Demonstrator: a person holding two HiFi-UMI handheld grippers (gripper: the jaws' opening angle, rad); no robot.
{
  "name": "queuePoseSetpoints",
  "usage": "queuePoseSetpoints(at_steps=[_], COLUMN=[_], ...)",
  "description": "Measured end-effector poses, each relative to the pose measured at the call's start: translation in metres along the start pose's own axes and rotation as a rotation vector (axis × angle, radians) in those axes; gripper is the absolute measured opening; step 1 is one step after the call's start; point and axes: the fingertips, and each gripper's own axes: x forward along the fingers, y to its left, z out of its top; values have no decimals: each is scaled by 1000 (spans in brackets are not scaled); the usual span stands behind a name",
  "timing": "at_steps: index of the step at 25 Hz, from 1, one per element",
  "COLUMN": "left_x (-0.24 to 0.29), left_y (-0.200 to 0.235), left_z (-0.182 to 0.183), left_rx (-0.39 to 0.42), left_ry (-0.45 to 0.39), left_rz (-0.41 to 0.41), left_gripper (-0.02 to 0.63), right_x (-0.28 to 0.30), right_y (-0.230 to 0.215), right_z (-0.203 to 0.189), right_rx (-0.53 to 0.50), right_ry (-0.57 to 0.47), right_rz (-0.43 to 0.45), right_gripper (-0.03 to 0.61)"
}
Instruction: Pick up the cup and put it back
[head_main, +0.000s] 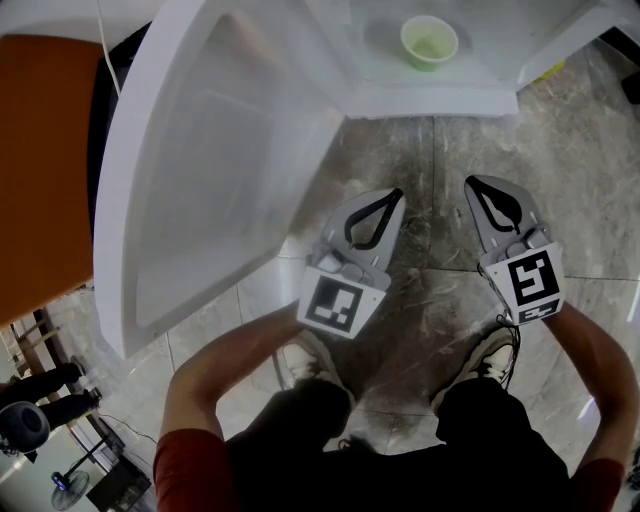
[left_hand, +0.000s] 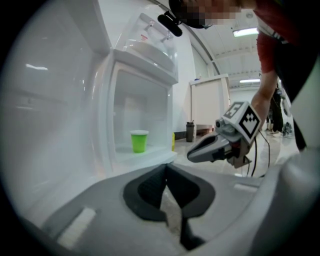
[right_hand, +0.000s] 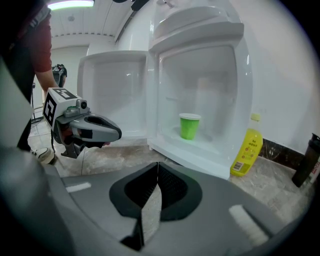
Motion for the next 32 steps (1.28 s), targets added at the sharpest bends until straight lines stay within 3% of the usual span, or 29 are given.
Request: queuePoseSetpoints(at_steps=[11,16,18,20,25,32], left_x=[-1,-1,-5,-9,-36,-93], left_y=[9,16,17,20,19,-7], left_z=[-8,-1,6,16,65,182], left_rx=[13,78,47,-39,-111,-122], left_ry=[40,79,93,111,156,193], left_rz=[11,-19,-21,-12,10,8], left_gripper=[0,0,0,0,0,0], right_x=[5,4,-4,-17,-63,-153], right_y=[-8,-18,-19,-20,-8,5], right_z=[3,11,21,33,73,166], right_rx=[30,105,118,134,132,171], right_ry=[-17,3,7,19,65,112], right_rz=[-19,-68,-79,-95,-97,-115], right_gripper=[2,2,2,2,2,2])
